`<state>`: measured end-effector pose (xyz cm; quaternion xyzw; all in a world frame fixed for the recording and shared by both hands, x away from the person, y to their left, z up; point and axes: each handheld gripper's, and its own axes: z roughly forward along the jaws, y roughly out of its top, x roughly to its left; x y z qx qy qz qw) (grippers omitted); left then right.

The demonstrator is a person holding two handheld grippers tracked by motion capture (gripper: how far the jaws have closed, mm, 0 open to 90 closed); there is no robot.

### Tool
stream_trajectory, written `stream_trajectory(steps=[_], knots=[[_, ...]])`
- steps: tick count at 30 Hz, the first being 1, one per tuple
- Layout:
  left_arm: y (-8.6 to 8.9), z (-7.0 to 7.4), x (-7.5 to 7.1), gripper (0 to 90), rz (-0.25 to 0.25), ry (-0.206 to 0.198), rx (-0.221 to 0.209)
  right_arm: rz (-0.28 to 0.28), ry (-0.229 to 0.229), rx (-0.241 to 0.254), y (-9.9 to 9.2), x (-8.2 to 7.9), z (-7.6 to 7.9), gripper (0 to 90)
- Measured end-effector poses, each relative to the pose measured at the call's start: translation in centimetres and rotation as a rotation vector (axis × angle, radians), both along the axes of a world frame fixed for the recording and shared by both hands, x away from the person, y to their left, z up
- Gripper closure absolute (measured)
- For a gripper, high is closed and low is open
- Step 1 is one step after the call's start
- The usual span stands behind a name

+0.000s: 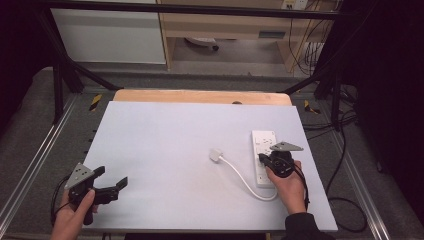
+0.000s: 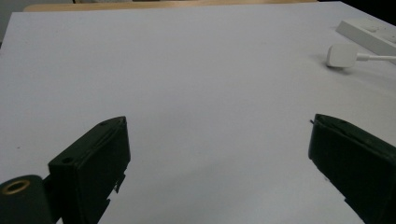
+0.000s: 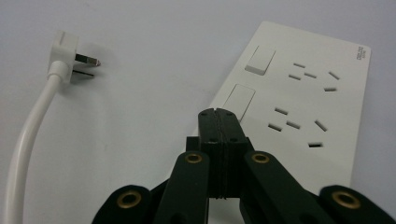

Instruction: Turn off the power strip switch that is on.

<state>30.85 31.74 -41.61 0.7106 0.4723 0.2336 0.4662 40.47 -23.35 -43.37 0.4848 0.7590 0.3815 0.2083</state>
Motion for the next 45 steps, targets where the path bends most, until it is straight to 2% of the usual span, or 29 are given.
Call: stream_trajectory(steps=[45], knots=[[-0.04,-0.02,0.03,5.3,-0.004,0.002,0.002,-0.003,0.009,0.021,0.12,0.23,-0.15,90.0]])
